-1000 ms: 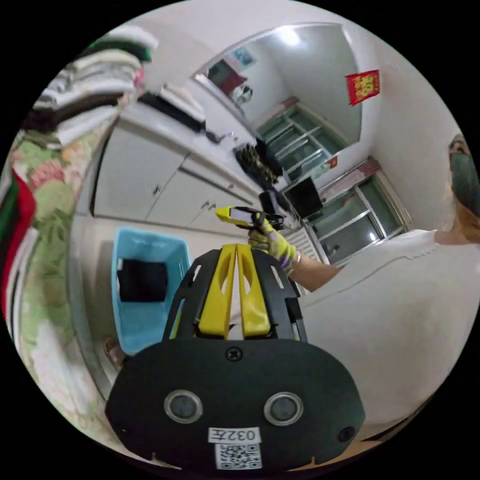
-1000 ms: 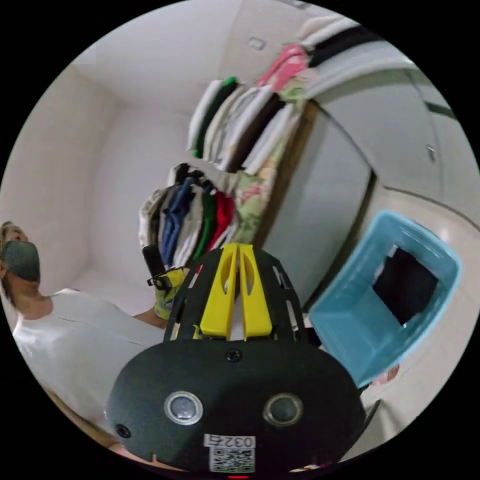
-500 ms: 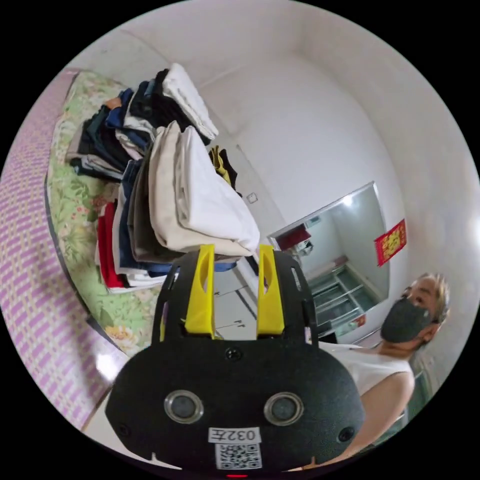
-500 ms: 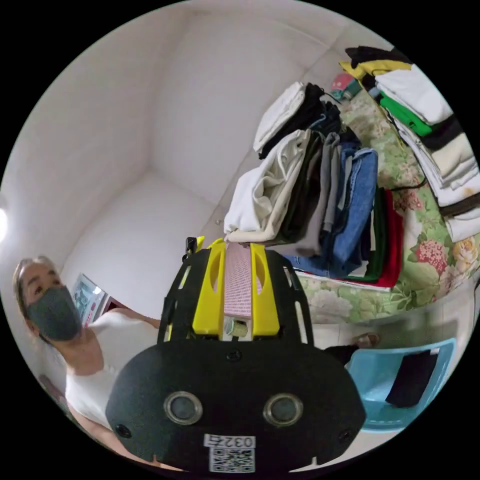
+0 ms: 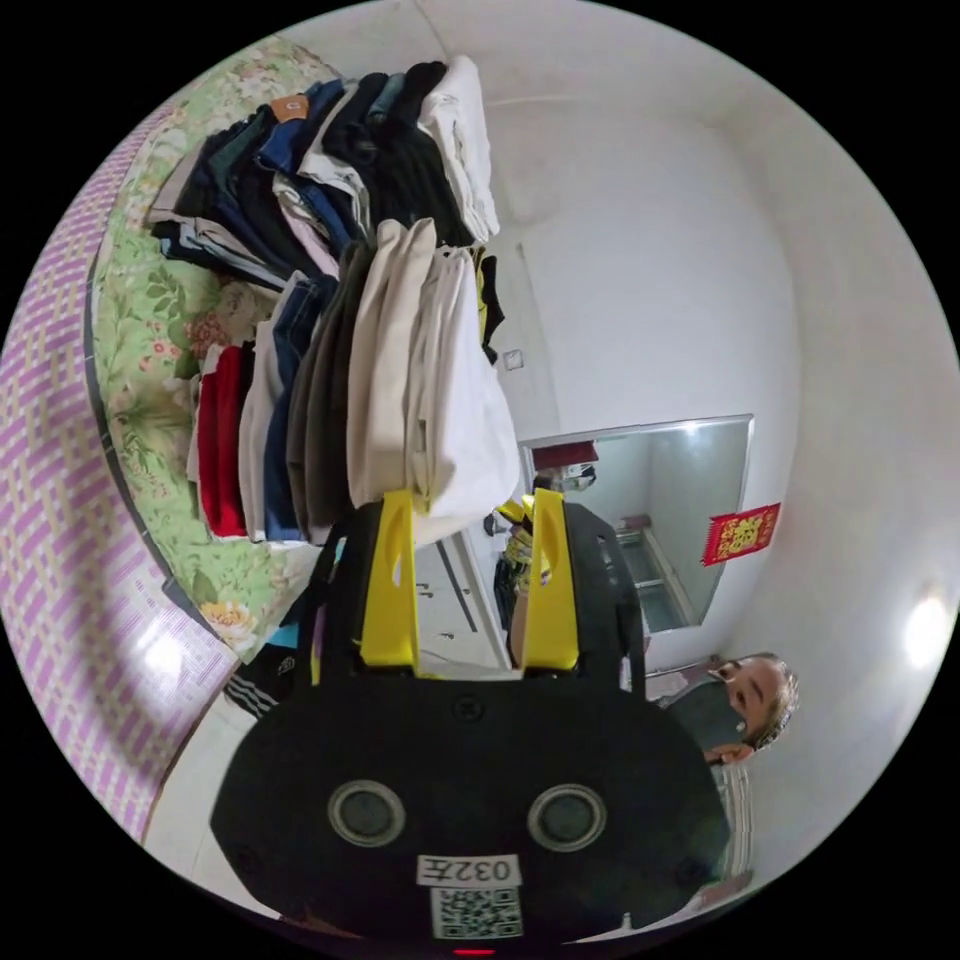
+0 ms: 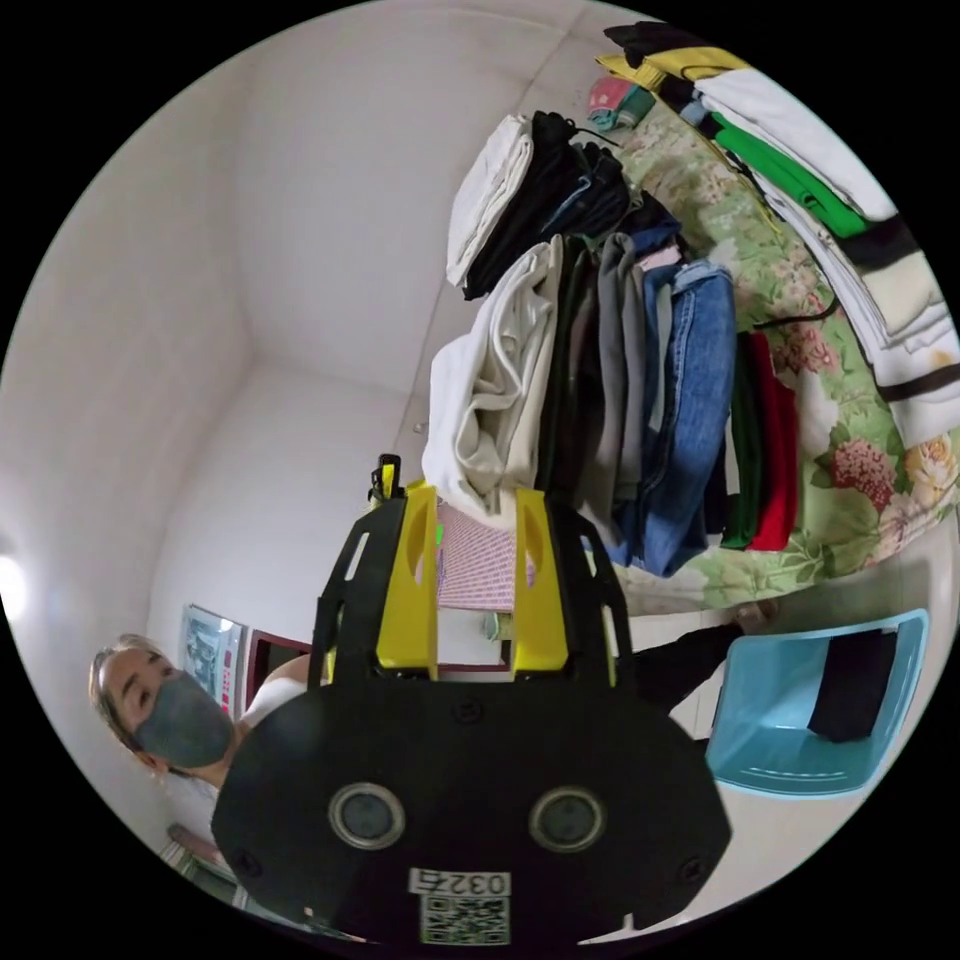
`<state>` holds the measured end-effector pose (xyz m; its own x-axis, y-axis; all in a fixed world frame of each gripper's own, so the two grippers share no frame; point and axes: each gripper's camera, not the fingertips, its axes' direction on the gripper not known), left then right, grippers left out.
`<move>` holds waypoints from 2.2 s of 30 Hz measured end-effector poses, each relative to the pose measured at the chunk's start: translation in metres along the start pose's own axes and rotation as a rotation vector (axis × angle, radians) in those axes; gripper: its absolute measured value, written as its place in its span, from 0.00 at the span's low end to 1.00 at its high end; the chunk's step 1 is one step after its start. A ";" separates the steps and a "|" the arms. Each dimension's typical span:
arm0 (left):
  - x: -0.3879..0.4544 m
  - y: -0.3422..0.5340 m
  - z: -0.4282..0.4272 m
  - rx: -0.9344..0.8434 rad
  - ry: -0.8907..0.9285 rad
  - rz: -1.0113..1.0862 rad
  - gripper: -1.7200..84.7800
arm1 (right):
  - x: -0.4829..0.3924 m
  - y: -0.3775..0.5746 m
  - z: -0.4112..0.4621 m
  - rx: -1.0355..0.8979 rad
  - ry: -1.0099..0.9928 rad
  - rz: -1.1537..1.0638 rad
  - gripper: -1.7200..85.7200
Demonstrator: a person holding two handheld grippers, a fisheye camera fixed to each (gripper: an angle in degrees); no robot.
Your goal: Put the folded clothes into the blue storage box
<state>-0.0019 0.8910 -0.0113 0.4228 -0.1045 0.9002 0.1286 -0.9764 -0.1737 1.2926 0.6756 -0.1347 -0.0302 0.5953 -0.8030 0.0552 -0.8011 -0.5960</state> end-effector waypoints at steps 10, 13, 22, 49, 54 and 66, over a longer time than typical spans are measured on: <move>0.034 -0.014 0.046 -0.101 0.065 0.012 0.14 | -0.013 -0.012 0.025 -0.022 -0.002 0.033 0.17; 0.052 -0.014 0.057 -0.114 0.064 0.051 0.13 | -0.025 -0.011 0.025 -0.015 0.019 -0.004 0.16; 0.063 0.012 0.081 -0.139 0.098 0.038 0.12 | -0.041 0.008 0.026 0.040 0.074 -0.074 0.15; 0.140 0.057 0.144 -0.274 -0.179 0.134 0.05 | -0.054 -0.043 0.088 -0.153 0.222 -0.049 0.06; 0.153 0.065 0.114 -0.141 0.114 0.177 0.03 | -0.085 -0.045 0.051 -0.035 0.127 -0.136 0.04; 0.117 0.117 0.124 -0.189 0.257 0.135 0.02 | -0.037 -0.019 0.029 -0.015 -0.065 -0.105 0.04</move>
<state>0.1742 0.7879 0.0240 0.1817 -0.2562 0.9494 -0.0917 -0.9657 -0.2431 1.2641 0.6671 -0.0943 -0.1015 0.6698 -0.7356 0.0637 -0.7335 -0.6767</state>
